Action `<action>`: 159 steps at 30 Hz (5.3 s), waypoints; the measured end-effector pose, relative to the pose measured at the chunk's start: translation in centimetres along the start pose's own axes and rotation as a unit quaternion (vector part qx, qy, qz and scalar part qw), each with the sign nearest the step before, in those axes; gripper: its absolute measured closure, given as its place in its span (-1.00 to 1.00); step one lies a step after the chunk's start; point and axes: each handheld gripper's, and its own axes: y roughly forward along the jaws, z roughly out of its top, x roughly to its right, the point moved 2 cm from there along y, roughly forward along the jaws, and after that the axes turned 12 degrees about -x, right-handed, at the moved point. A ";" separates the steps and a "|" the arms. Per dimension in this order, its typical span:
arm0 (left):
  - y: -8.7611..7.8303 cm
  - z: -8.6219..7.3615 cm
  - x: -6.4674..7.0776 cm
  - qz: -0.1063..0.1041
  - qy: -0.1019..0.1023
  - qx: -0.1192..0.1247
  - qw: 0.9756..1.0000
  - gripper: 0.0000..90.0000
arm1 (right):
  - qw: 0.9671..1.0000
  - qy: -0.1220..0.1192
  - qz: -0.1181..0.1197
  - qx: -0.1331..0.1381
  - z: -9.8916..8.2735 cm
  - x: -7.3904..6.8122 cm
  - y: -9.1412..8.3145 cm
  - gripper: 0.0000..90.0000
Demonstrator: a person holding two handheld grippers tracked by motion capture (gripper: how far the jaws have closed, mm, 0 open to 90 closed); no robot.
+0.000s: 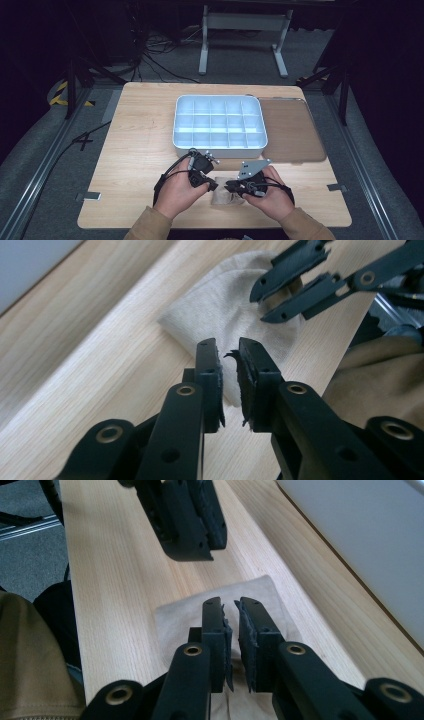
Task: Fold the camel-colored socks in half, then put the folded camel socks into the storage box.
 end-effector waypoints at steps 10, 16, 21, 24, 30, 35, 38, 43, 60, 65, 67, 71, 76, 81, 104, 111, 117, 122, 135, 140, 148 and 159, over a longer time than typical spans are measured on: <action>2.1 1.2 0.4 -0.003 0.036 -0.029 0.999 0.86 | 1.000 0.012 -0.004 -0.012 -1.2 0.2 -0.3 0.81; 3.4 1.7 0.6 0.009 0.052 -0.063 0.997 0.85 | 0.999 0.021 -0.003 -0.024 -2.3 0.4 -0.2 0.80; 3.9 2.0 0.3 0.000 0.053 -0.071 0.996 0.88 | 0.998 0.027 0.002 -0.052 -3.4 0.7 0.6 0.74; 4.0 2.1 0.3 -0.003 0.052 -0.069 0.996 0.89 | 0.998 0.038 0.013 -0.043 -4.1 1.2 1.1 0.73; 3.9 2.0 0.4 -0.006 0.052 -0.067 0.996 0.88 | 0.999 0.033 0.012 -0.041 -4.3 1.4 1.1 0.74; 3.6 1.9 0.5 -0.012 0.054 -0.061 0.997 0.85 | 0.998 0.032 0.009 -0.044 -4.3 1.5 1.1 0.74; 3.3 1.9 0.6 -0.014 0.055 -0.056 0.997 0.84 | 0.999 0.030 0.008 -0.043 -4.3 1.5 1.1 0.74; 1.9 2.3 1.3 0.011 0.085 0.013 0.996 0.88 | 0.999 0.025 0.006 -0.046 -4.2 1.4 1.1 0.75; 4.4 2.8 -0.3 0.074 0.036 -0.049 0.995 0.99 | 0.999 0.018 -0.007 -0.045 -4.7 1.0 0.6 0.75; 4.4 2.7 -0.3 0.072 0.032 -0.050 0.996 0.99 | 0.999 0.030 -0.002 -0.044 -4.9 1.3 0.6 0.75; 4.1 2.6 -0.4 0.064 0.031 -0.047 0.996 0.99 | 0.999 0.027 -0.005 -0.046 -4.9 1.3 0.6 0.75; 2.9 2.1 -0.6 0.040 0.025 -0.024 0.999 0.98 | 0.999 0.025 -0.013 -0.046 -4.8 1.2 0.4 0.79; 1.1 1.4 -0.6 0.039 0.021 -0.010 0.999 0.93 | 0.999 0.029 -0.018 -0.032 -4.6 1.3 -0.5 0.83; 0.5 0.7 -0.4 0.042 0.027 -0.016 0.999 0.89 | 0.999 0.023 -0.016 -0.017 -4.0 0.8 -1.0 0.84; 1.1 -1.9 -0.6 0.040 0.016 -0.083 0.996 0.80 | 0.999 0.021 0.002 -0.034 -3.1 0.3 0.9 0.86; 1.9 -1.9 -0.5 0.033 0.019 -0.082 0.996 0.83 | 0.999 0.021 0.003 -0.050 -3.4 0.6 1.6 0.98; 2.8 -1.3 -0.5 0.030 0.026 -0.067 0.997 0.92 | 0.999 0.024 0.007 -0.045 -3.6 0.7 1.6 0.99; 4.1 -0.4 0.0 0.034 0.041 -0.074 0.996 0.97 | 0.999 0.021 0.002 -0.042 -3.7 0.5 1.6 0.99; 4.5 0.3 0.4 0.045 0.053 -0.078 0.995 0.94 | 0.999 0.018 -0.010 -0.033 -3.9 0.3 1.6 0.99; 4.4 0.5 0.5 0.046 0.057 -0.066 0.995 0.94 | 0.999 0.018 -0.012 -0.032 -3.9 0.2 1.6 0.99; 3.8 0.9 0.7 0.042 0.055 -0.041 0.997 0.94 | 0.999 0.020 -0.013 -0.033 -3.9 0.1 1.7 0.98; 3.2 1.6 1.7 0.042 0.078 -0.011 0.996 0.94 | 0.999 0.018 -0.017 -0.030 -4.0 0.1 1.7 0.98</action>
